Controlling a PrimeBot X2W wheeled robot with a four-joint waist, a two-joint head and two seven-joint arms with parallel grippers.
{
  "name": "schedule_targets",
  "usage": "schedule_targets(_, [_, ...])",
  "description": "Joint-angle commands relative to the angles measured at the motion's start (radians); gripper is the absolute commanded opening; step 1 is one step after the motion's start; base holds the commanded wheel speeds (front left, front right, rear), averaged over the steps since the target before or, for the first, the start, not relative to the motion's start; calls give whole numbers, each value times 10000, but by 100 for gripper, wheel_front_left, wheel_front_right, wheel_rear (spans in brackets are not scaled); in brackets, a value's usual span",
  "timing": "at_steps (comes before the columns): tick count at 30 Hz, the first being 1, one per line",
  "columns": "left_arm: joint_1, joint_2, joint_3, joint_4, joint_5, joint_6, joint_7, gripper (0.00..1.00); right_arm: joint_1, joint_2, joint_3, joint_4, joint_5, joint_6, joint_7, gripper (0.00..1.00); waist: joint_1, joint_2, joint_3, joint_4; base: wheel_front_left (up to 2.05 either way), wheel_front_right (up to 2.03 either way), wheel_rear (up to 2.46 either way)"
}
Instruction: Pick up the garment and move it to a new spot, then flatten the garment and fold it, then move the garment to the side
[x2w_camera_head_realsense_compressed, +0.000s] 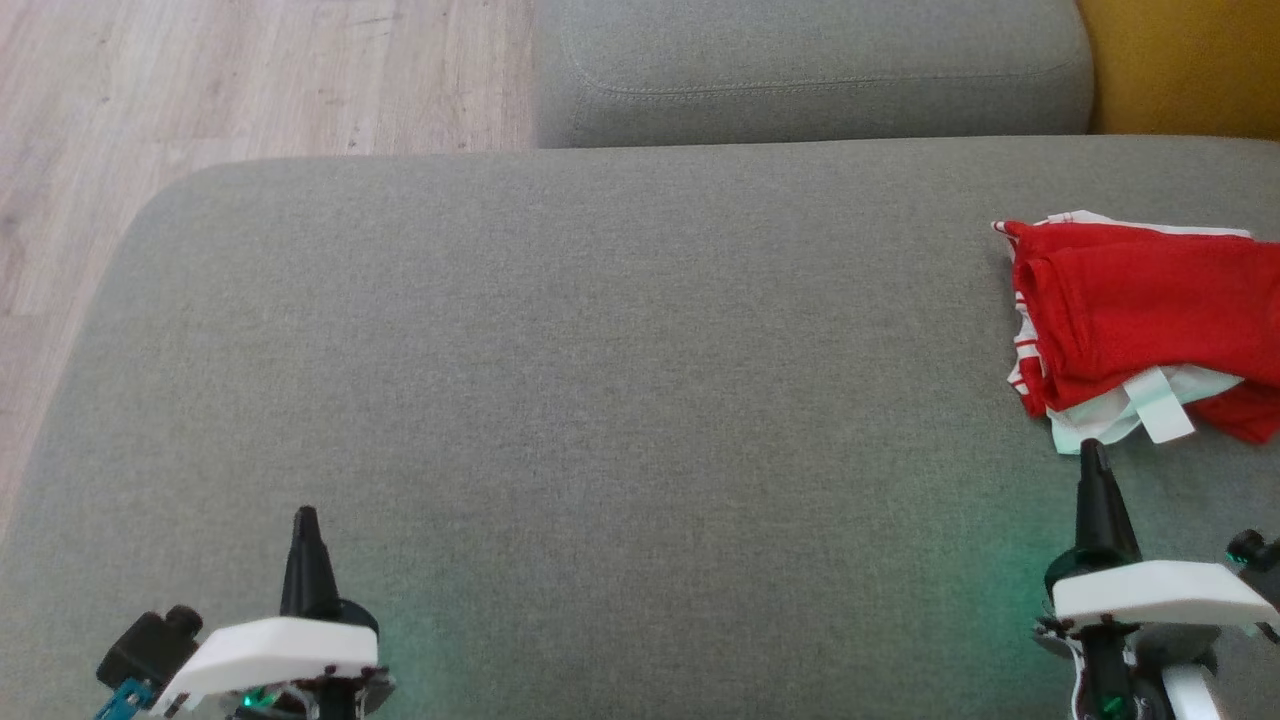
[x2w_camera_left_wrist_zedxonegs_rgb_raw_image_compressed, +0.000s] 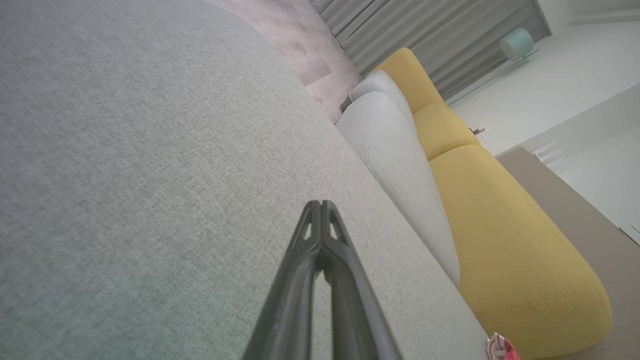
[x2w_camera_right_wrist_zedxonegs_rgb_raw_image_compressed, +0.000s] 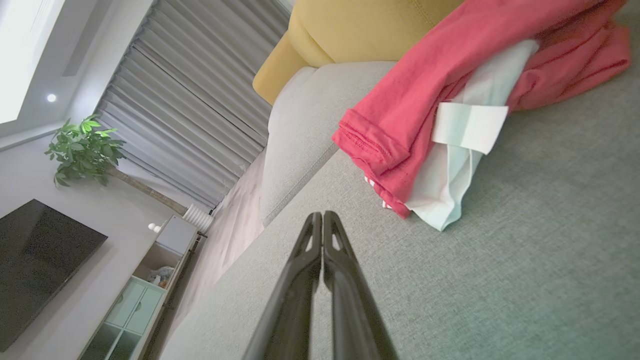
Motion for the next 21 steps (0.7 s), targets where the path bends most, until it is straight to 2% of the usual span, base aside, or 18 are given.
schedule_targets(1, [-541, 47, 266, -348, -231, -71, 68, 0, -468, -142, 38, -371, 304, 36, 52, 0, 0, 0, -3, -3, 0, 0, 0])
schedule_targets(21, [-630, 57, 732, -466, -2006, -256, 628, 0, -616, -153, -124, -387, 2511, 47, 597, 0, 0, 0, -51, -60, 0, 0, 0])
